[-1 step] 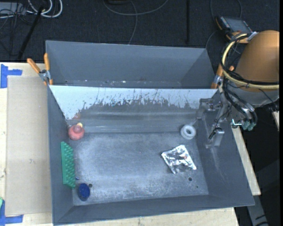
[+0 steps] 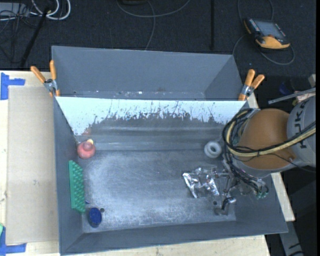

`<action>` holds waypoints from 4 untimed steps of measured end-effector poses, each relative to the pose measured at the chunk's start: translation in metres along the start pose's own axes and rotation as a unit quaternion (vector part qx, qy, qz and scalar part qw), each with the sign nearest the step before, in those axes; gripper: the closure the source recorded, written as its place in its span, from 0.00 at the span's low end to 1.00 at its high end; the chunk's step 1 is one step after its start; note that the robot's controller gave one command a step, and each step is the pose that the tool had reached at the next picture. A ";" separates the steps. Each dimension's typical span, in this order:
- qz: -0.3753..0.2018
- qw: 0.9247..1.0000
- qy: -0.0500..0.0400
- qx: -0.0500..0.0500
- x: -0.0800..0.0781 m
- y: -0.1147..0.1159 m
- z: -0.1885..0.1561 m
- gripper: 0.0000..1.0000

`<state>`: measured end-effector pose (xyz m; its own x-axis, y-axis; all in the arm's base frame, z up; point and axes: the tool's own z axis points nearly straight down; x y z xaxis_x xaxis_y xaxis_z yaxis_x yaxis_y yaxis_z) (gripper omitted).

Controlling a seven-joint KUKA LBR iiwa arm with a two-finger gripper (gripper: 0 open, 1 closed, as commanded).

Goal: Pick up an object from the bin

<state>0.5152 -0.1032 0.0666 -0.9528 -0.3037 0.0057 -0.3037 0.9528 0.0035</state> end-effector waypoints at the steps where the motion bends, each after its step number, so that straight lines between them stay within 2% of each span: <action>1: -0.002 1.000 -0.003 0.001 -0.002 0.000 -0.003 1.00; 2: -0.022 1.000 -0.006 0.004 0.008 0.001 -0.131 1.00; 3: -0.274 0.962 -0.004 0.003 -0.006 0.030 -0.185 1.00; 4: -0.545 0.838 -0.002 0.002 -0.046 0.076 -0.158 1.00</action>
Offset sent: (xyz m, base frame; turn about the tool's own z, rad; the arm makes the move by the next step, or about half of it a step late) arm 0.0000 0.0000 0.0000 0.0000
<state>0.5370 -0.0169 0.2250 -0.1092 -0.9940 -0.0030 -0.9940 0.1092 0.0015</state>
